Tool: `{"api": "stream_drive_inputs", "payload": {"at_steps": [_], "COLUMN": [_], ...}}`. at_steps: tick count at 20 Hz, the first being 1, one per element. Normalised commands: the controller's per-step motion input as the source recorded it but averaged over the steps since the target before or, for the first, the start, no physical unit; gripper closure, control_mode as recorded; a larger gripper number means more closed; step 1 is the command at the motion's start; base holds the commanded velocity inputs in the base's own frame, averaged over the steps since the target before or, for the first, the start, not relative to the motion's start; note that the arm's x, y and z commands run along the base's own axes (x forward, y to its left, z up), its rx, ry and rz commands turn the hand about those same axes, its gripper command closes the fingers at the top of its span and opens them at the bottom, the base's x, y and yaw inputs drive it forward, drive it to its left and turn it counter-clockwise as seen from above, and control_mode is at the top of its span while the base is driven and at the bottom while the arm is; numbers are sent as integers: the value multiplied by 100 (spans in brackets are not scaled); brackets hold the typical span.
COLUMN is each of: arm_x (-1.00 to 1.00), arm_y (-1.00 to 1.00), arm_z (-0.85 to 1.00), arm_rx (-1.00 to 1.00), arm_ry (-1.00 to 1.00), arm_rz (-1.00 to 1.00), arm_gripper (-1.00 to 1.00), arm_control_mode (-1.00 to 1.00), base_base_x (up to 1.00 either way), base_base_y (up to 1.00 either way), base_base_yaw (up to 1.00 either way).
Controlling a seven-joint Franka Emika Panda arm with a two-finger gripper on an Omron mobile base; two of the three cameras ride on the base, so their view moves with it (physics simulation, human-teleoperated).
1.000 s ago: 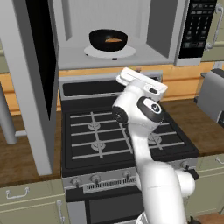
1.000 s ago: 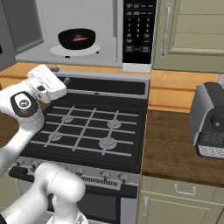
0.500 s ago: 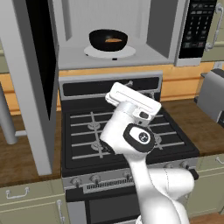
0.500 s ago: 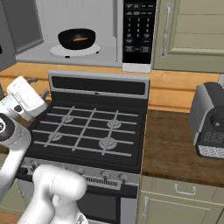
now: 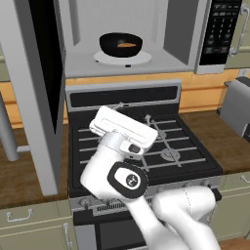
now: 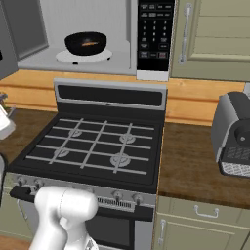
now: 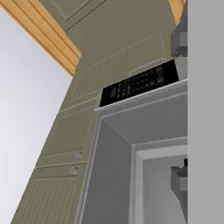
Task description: Open the microwave, place the bowl with waffle inside the microwave, then close the microwave door and turn it on.
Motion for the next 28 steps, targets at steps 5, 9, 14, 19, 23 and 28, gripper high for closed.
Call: {"api": "stream_drive_inputs", "payload": {"at_steps": [5,9,14,19,23,28], "arm_x": [-4,0,0,0,0,-1], "arm_y": [62,84,91,87,70,25], "arm_z": [-48,-17,0,0,0,15], "arm_rx": [-2,0,0,-2,-7,-1], "arm_ry": [-12,-8,-2,0,0,-5], "arm_rz": [0,0,0,0,0,0], "arm_gripper": [-100,-100,-100,-100,-100,-100], "arm_control_mode": [-100,-100,-100,-100,-100,-100], "base_base_x": [0,0,0,0,0,0], "base_base_y": [0,0,0,0,0,0], "base_base_yaw": [0,0,0,0,0,0]}}
